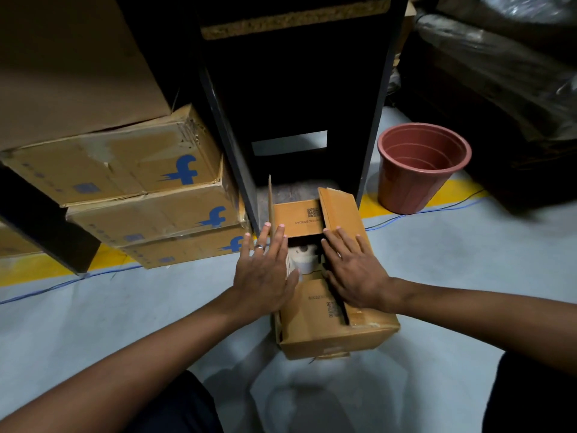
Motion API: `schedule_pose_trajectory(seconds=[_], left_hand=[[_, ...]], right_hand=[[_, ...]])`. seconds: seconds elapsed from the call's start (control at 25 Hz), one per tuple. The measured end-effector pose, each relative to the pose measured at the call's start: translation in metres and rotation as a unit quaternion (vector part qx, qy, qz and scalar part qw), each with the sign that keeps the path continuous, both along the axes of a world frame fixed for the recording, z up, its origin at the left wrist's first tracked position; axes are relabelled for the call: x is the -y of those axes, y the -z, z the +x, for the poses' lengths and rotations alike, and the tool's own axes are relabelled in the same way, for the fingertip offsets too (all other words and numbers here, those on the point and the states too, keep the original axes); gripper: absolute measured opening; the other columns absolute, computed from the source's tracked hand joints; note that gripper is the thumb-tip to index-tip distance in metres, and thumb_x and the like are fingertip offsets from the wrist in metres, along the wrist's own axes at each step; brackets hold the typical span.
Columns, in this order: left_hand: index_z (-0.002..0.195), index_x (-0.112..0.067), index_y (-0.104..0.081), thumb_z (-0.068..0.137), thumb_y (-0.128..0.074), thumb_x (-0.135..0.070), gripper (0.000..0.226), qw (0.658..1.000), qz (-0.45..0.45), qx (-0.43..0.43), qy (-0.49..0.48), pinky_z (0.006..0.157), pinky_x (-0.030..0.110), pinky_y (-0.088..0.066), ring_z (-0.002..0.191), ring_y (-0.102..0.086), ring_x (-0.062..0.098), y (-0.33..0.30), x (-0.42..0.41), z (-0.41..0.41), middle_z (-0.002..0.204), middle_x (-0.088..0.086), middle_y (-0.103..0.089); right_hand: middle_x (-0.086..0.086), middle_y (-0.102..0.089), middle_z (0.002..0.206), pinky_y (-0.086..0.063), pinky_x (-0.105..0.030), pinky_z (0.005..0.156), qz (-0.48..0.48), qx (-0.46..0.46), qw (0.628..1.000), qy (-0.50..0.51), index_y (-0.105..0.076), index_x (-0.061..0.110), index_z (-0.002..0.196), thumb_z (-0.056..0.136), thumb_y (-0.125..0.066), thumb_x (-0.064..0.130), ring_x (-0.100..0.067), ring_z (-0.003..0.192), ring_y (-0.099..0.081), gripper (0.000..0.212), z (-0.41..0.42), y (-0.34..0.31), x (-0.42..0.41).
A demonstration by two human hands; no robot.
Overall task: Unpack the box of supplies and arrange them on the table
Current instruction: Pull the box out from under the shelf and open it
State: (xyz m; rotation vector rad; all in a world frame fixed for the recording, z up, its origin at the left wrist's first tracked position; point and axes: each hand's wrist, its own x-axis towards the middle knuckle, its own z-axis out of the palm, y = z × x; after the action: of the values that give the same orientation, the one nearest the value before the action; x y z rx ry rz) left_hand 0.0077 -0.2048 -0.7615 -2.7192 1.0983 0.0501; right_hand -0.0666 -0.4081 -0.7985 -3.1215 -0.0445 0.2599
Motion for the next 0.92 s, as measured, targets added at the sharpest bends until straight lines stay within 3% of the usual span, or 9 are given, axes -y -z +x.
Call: schedule_pose_trajectory(seconds=[0.12, 0.32, 0.52, 0.68, 0.8, 0.92], left_hand=[[0.157, -0.005, -0.014, 0.094, -0.009, -0.057, 0.082, 0.999, 0.034, 0.034, -0.004, 0.124, 0.051, -0.007, 0.155, -0.002, 0.03, -0.006, -0.015, 0.006, 0.167, 0.014, -0.005], [0.157, 0.001, 0.001, 0.099, -0.025, -0.058, 0.086, 0.987, 0.143, 0.076, -0.009, 0.124, 0.046, 0.001, 0.154, 0.006, 0.034, -0.004, -0.031, 0.015, 0.164, 0.023, 0.008], [0.157, -0.001, 0.001, 0.101, -0.02, -0.056, 0.081, 0.983, 0.175, 0.057, -0.023, 0.125, 0.049, -0.001, 0.154, 0.004, 0.036, 0.016, -0.036, 0.021, 0.164, 0.024, 0.006], [0.159, -0.009, -0.005, 0.103, -0.019, -0.054, 0.074, 0.991, 0.121, -0.005, -0.056, 0.125, 0.048, -0.008, 0.154, -0.003, 0.036, 0.033, -0.041, 0.033, 0.166, 0.021, 0.0], [0.159, -0.011, -0.013, 0.101, -0.02, -0.056, 0.074, 0.995, 0.045, -0.058, -0.071, 0.124, 0.051, -0.01, 0.153, -0.004, 0.04, 0.045, -0.04, 0.04, 0.166, 0.02, -0.004], [0.159, -0.013, -0.016, 0.102, -0.024, -0.054, 0.07, 0.989, -0.024, -0.106, -0.102, 0.123, 0.052, -0.004, 0.153, 0.001, 0.04, 0.049, -0.027, 0.043, 0.166, 0.018, -0.002]], right_hand=[[-0.008, 0.012, 0.167, -0.002, -0.052, 0.122, -0.027, -0.045, 0.999, 0.008, 0.003, 0.009, 0.159, 0.104, -0.026, 0.044, -0.03, 0.154, 0.012, 0.072, 0.002, -0.004, -0.008], [-0.013, 0.016, 0.166, -0.002, -0.058, 0.122, -0.143, -0.072, 0.987, 0.012, 0.001, 0.006, 0.158, 0.101, -0.036, 0.042, -0.035, 0.152, 0.016, 0.077, 0.0, -0.022, -0.002], [-0.023, 0.019, 0.162, 0.005, -0.061, 0.12, -0.252, -0.097, 0.962, 0.04, -0.008, 0.005, 0.159, 0.105, -0.026, 0.033, -0.039, 0.149, 0.024, 0.063, -0.006, -0.037, 0.01], [-0.021, 0.004, 0.165, 0.012, -0.066, 0.116, -0.337, -0.17, 0.925, 0.039, -0.01, 0.013, 0.159, 0.102, -0.026, 0.053, -0.046, 0.148, 0.022, 0.072, -0.014, -0.047, 0.038], [-0.022, 0.001, 0.165, 0.007, -0.058, 0.121, -0.269, -0.221, 0.934, 0.086, -0.01, 0.011, 0.159, 0.102, -0.027, 0.053, -0.042, 0.152, 0.01, 0.073, -0.024, -0.04, 0.074], [-0.024, -0.008, 0.162, -0.014, -0.05, 0.123, -0.113, -0.199, 0.968, 0.107, -0.01, 0.007, 0.158, 0.103, -0.035, 0.044, -0.041, 0.151, -0.01, 0.071, -0.034, -0.019, 0.106]])
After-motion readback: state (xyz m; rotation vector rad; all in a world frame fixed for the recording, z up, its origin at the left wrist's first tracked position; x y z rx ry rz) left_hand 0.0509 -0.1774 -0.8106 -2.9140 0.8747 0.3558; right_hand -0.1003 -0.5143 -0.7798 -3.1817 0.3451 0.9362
